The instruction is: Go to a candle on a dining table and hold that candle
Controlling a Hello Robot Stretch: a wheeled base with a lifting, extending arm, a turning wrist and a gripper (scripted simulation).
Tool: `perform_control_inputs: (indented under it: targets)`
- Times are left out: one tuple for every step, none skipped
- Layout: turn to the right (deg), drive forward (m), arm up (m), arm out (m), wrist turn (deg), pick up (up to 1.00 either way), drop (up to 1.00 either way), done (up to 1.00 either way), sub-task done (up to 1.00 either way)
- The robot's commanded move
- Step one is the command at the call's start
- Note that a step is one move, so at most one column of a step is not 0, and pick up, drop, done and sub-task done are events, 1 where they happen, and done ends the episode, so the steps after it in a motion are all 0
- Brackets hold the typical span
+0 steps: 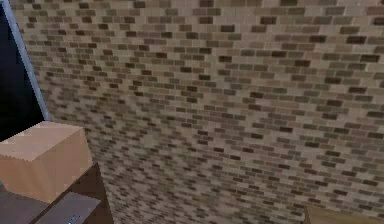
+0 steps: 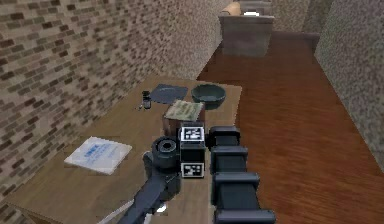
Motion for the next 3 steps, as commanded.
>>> perform_control_inputs:
  targets:
    - [0.0,0.00,0.00,0.00,45.0,0.00,0.00,0.00,0.00]
    - [0.0,0.00,0.00,0.00,45.0,0.00,0.00,0.00,0.00]
    - [0.0,0.00,0.00,0.00,21.0,0.00,0.00,0.00,0.00]
